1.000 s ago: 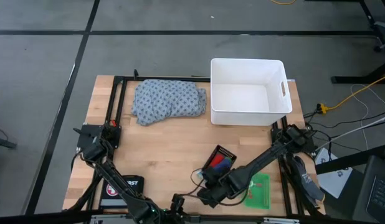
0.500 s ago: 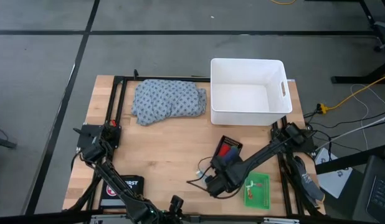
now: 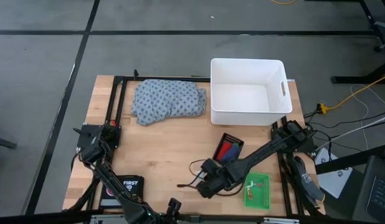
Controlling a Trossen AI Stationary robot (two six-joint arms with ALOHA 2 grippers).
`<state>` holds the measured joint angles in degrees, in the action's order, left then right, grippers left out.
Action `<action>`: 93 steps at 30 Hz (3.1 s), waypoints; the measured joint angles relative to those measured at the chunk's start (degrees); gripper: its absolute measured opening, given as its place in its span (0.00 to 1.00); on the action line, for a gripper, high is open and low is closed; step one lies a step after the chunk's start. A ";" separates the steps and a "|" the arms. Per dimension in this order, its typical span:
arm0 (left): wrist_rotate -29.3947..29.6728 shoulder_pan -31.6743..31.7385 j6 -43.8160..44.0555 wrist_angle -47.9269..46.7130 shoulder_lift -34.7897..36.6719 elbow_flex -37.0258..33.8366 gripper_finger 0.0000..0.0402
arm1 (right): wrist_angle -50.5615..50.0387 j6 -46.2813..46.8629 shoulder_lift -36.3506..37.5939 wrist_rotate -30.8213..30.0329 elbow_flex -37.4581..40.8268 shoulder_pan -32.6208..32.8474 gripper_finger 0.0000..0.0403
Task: Pick & place medical supplies in basket/bin
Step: Put the blue tablet bottle into the green bin
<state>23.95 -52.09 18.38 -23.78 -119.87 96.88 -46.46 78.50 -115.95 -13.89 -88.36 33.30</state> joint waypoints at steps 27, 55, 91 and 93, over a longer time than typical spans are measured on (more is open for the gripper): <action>1.91 -6.55 5.20 1.28 -0.01 0.02 0.46 | 8.51 0.26 -7.01 3.88 -0.04 -3.22 0.44; 2.56 -7.50 6.48 1.30 -0.02 0.02 0.46 | 8.77 0.06 -6.21 6.07 0.17 -3.27 0.24; 2.85 -6.19 1.89 4.96 -0.02 0.02 0.46 | -21.45 47.91 8.50 4.27 4.81 29.02 0.25; 2.83 -5.98 1.89 4.97 -0.02 0.02 0.46 | -20.75 47.75 8.38 4.27 6.30 28.76 0.26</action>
<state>26.77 -58.07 20.27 -18.81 -119.90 96.90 -67.21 126.25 -107.57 -9.62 -82.05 62.06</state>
